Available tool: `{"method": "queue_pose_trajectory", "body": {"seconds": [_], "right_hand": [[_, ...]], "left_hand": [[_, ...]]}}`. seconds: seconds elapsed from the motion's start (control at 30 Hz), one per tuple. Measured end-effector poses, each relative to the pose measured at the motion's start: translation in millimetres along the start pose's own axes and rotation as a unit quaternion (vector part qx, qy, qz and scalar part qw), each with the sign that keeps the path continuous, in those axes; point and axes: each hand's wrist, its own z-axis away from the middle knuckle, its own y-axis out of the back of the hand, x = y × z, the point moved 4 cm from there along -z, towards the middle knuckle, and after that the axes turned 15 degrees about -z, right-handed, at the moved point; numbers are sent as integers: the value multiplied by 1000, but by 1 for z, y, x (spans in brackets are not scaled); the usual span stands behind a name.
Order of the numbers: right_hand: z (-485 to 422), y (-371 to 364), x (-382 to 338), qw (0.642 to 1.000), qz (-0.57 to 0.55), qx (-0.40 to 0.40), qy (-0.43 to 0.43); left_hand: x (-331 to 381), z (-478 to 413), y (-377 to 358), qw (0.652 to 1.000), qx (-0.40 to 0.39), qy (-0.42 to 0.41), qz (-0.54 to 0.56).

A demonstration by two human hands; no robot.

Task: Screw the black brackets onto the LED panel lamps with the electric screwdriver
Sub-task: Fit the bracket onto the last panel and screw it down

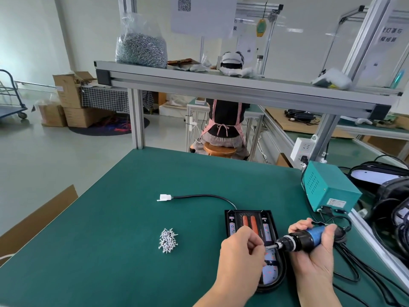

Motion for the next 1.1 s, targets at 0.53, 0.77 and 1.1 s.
{"method": "queue_pose_trajectory", "body": {"seconds": [0.53, 0.77, 1.1], "right_hand": [[-3, 3, 0, 1000, 24, -15, 11], [-2, 4, 1, 1000, 19, -15, 2], [-1, 3, 2, 1000, 22, -16, 2]], "left_hand": [[-3, 12, -8, 988, 118, -86, -41], [7, 14, -3, 975, 145, -132, -103], [3, 13, -3, 923, 155, -264, -232]]}}
